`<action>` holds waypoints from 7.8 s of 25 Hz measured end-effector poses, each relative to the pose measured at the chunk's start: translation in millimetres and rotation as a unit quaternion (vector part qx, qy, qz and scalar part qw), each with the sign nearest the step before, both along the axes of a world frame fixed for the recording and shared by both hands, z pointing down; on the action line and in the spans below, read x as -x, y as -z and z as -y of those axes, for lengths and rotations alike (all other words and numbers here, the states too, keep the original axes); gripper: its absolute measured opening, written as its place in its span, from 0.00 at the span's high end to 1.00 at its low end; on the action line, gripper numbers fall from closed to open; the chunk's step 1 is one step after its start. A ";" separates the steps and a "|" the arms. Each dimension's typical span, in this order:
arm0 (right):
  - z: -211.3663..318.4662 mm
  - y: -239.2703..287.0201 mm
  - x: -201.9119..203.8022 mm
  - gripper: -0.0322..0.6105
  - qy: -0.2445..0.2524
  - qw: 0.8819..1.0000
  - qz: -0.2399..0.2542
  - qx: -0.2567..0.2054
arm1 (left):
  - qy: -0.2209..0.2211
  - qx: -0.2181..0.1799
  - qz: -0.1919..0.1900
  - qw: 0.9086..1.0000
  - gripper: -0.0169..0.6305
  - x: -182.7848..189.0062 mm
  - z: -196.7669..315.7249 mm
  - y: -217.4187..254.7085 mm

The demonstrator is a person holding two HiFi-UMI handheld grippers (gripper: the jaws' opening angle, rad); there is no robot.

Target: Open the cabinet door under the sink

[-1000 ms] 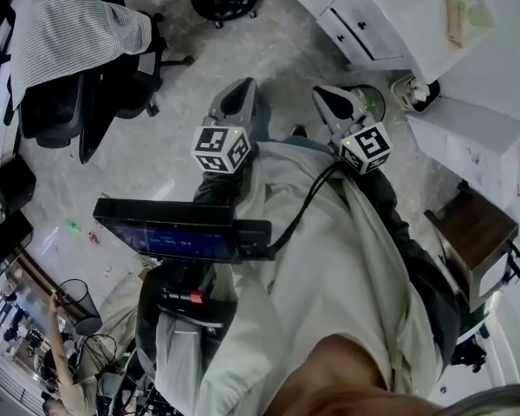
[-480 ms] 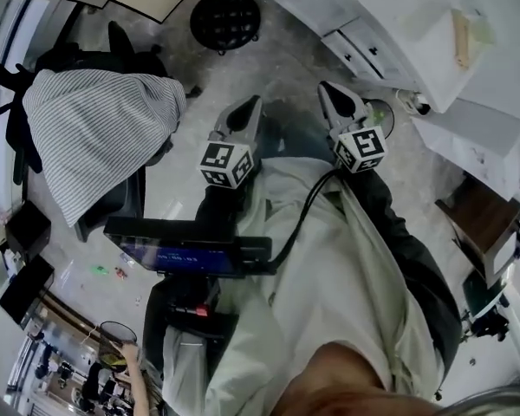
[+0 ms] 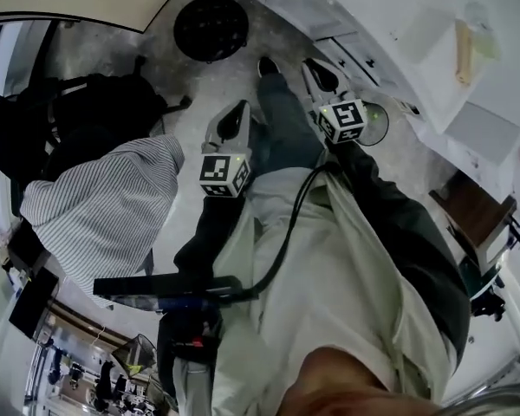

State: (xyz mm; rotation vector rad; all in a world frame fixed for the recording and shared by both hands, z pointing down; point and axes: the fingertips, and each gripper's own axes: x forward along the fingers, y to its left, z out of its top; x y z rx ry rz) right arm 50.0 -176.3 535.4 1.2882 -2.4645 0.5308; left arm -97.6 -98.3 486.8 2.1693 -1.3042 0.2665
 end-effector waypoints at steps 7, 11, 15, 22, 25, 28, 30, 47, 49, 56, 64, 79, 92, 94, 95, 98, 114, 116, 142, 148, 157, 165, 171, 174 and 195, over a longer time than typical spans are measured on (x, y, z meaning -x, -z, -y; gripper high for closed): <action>95.1 -83.6 18.9 0.81 0.003 0.999 -0.029 0.028 | 0.068 0.032 -0.006 0.997 0.96 9.7 58.6 -37.6; 146.5 -137.7 34.7 0.80 0.017 0.998 -0.049 0.029 | 0.102 0.052 -0.009 0.993 0.96 19.5 76.7 -71.1; 180.5 -181.8 51.1 0.79 0.001 0.997 -0.061 0.041 | 0.117 0.074 -0.007 0.990 0.96 30.4 81.6 -102.2; 227.2 -239.2 32.5 0.66 -0.099 0.992 -0.066 0.053 | 0.149 0.111 -0.017 0.982 0.96 26.1 92.8 -135.0; 242.1 -247.2 35.4 0.66 -0.115 0.991 -0.053 0.050 | 0.152 0.125 -0.019 0.980 0.96 24.5 89.5 -145.1; 257.4 -250.0 44.1 0.66 -0.114 0.991 -0.047 0.050 | 0.160 0.138 -0.018 0.977 0.96 24.3 84.1 -153.0; 263.5 -253.0 46.9 0.66 -0.126 0.989 -0.052 0.058 | 0.165 0.145 -0.018 0.975 0.96 25.1 81.5 -156.9; 256.4 -260.7 41.9 0.88 -0.165 0.981 -0.080 0.070 | 0.184 0.152 -0.033 0.971 0.96 34.4 48.5 -164.3; 241.0 -261.2 52.8 0.88 -0.140 0.984 -0.089 0.065 | 0.181 0.149 -0.035 0.972 0.96 35.1 40.9 -161.9; 175.8 -258.3 82.8 0.88 -0.068 0.991 -0.094 0.063 | 0.161 0.120 -0.034 0.979 0.96 43.0 14.6 -146.2; 112.5 -257.2 90.5 0.88 -0.048 0.991 -0.100 0.069 | 0.132 0.103 -0.027 0.986 0.96 52.4 -41.5 -129.3; -78.6 -266.1 3.2 0.88 0.022 0.977 -0.157 0.142 | 0.049 0.082 -0.026 0.995 0.96 32.9 -63.4 -112.0; -147.1 -248.6 -45.8 0.88 -0.127 0.939 -0.165 0.273 | -0.005 0.039 -0.014 0.999 0.96 8.2 -53.4 -52.5; -159.6 -230.8 -47.0 0.88 -0.108 0.943 -0.147 0.278 | -0.005 0.029 -0.020 0.999 0.96 6.8 -51.3 -41.9; -165.6 -219.6 -47.8 0.88 -0.097 0.947 -0.141 0.273 | -0.008 0.025 -0.023 0.999 0.96 6.2 -52.7 -37.0; -176.1 -175.6 -45.5 0.91 -0.072 0.962 -0.114 0.239 | -0.025 0.020 -0.026 0.999 0.96 5.3 -64.4 -28.1; -189.7 -12.5 -61.2 0.95 -0.015 0.985 0.084 0.149 | -0.006 -0.030 -0.004 1.000 0.96 -44.6 -110.0 25.6; -203.7 0.5 -64.8 0.95 -0.002 0.987 0.093 0.131 | 0.001 -0.033 -0.004 0.999 0.96 -57.2 -122.4 28.7; -356.7 50.5 -58.7 0.95 0.030 0.978 0.175 0.114 | 0.057 -0.054 0.008 0.997 0.96 -43.0 -287.1 44.4; -358.9 45.9 -11.8 0.95 0.007 0.978 0.178 0.111 | 0.024 -0.048 0.005 0.999 0.96 -2.0 -273.1 42.4; -361.3 47.7 -15.3 0.95 -0.047 0.971 0.204 0.119 | -0.031 -0.043 0.002 0.999 0.96 -7.5 -269.9 40.1; -358.1 68.1 -19.2 0.95 -0.015 0.992 0.113 0.049 | -0.018 -0.037 -0.004 0.999 0.96 -13.2 -266.8 36.9; -361.8 66.3 -35.0 0.95 -0.001 0.997 0.067 0.032 | -0.021 -0.031 -0.003 0.999 0.96 -31.2 -264.3 33.1; -364.3 64.3 -45.6 0.95 0.001 0.998 0.056 0.031 | -0.027 -0.028 -0.003 0.999 0.96 -44.0 -263.6 31.9; -367.2 59.8 -96.4 0.95 0.016 0.997 0.063 0.043 | 0.006 -0.037 -0.004 0.999 0.96 -85.2 -278.9 36.2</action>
